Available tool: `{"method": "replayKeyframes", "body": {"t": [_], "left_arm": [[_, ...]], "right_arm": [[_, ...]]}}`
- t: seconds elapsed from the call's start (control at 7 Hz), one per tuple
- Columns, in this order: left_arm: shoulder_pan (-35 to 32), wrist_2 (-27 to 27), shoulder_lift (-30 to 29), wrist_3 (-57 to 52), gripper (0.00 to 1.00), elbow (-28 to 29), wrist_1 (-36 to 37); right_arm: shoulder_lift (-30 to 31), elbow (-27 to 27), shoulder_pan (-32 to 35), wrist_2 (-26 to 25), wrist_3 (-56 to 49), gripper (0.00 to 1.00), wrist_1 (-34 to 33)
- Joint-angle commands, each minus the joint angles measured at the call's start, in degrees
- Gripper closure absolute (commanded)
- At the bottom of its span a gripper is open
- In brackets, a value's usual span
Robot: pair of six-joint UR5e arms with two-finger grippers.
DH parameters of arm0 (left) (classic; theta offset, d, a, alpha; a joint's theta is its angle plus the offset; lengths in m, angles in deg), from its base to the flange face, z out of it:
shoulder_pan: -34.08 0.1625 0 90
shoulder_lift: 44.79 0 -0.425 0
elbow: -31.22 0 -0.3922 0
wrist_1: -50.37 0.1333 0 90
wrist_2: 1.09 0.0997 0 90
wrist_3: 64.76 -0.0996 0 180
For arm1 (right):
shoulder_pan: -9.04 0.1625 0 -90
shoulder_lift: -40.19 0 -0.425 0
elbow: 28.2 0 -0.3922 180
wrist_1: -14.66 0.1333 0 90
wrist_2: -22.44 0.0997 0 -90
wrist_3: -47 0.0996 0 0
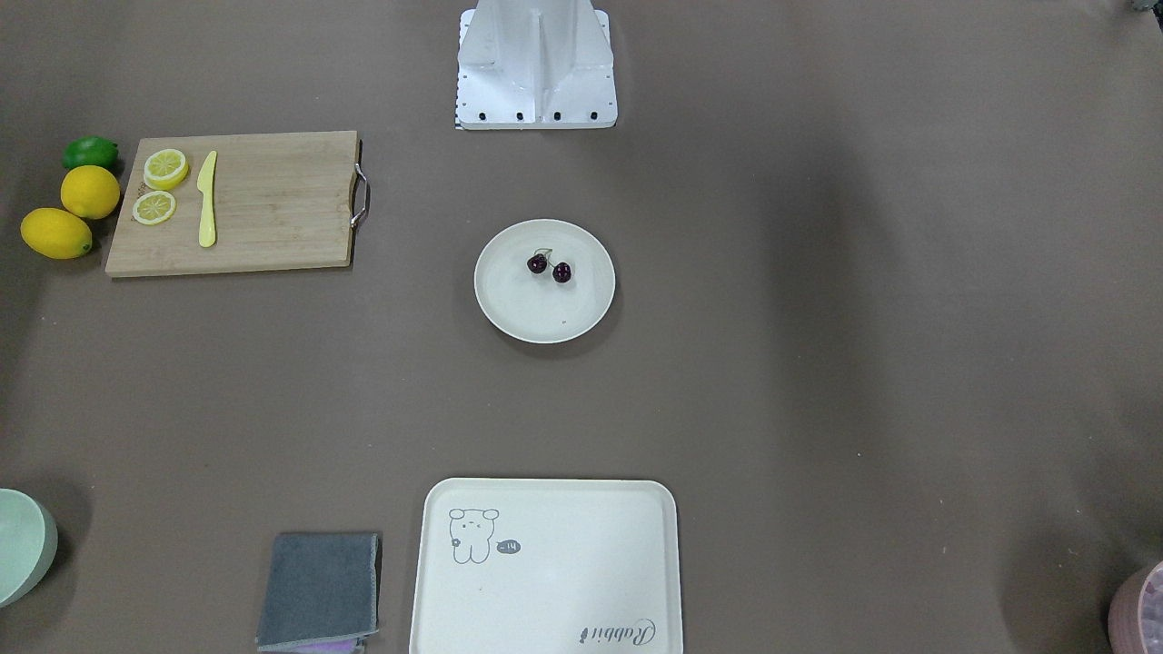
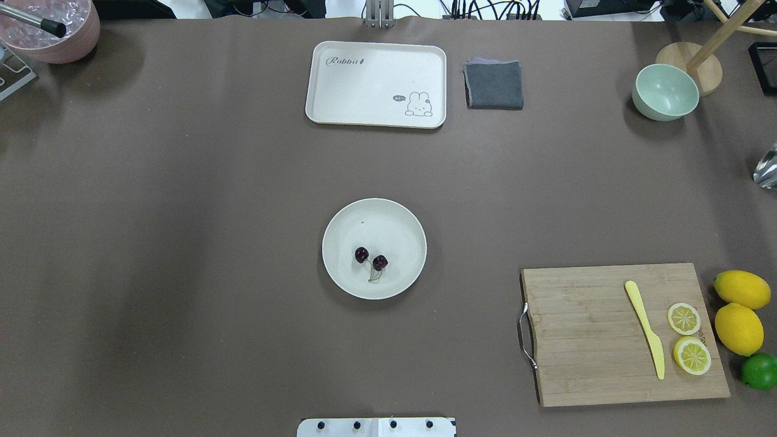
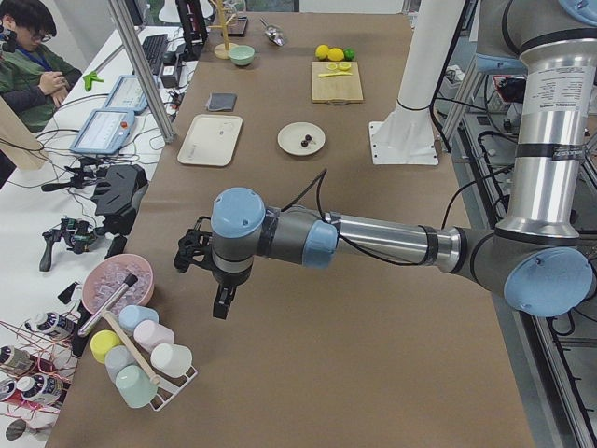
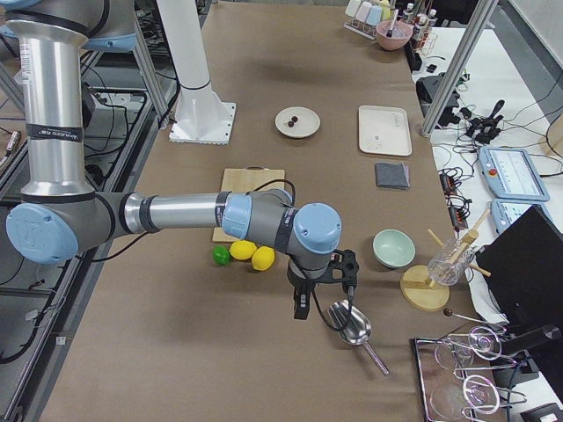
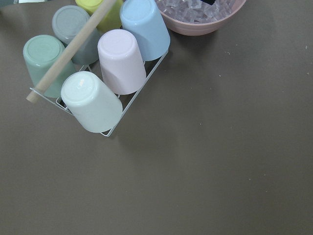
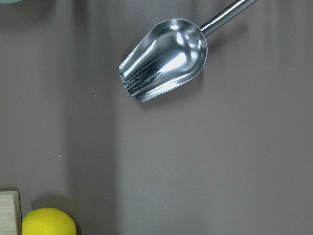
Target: Place red cherry on plate
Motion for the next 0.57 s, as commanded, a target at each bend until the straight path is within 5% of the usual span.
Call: {"method": "replayKeyframes", "body": {"t": [0.0, 0.43], "left_arm": [[0.0, 0.02, -0.18, 0.01, 0.02, -0.19, 0.01], [-0.09, 0.02, 0.0, 0.01, 0.02, -0.54, 0.01]], "right_arm": [[-0.06, -0.16, 0.24, 0.0, -0.07, 0.0, 0.0], [-0.41, -0.25, 0.59, 0.0, 0.01, 0.0, 0.0]]}}
